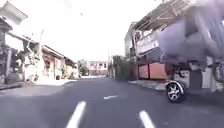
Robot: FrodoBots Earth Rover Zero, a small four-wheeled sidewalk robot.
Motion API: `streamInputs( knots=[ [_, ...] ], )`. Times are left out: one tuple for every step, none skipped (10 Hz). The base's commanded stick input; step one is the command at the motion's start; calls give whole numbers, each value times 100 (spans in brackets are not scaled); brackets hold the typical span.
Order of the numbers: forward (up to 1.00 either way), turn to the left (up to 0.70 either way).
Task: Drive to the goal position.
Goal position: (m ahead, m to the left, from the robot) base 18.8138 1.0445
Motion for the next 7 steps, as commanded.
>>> streamInputs(
  knots=[
    [85,0],
    [85,0],
    [85,0],
    [85,0],
    [85,0],
    [85,0],
    [85,0]
  ],
)
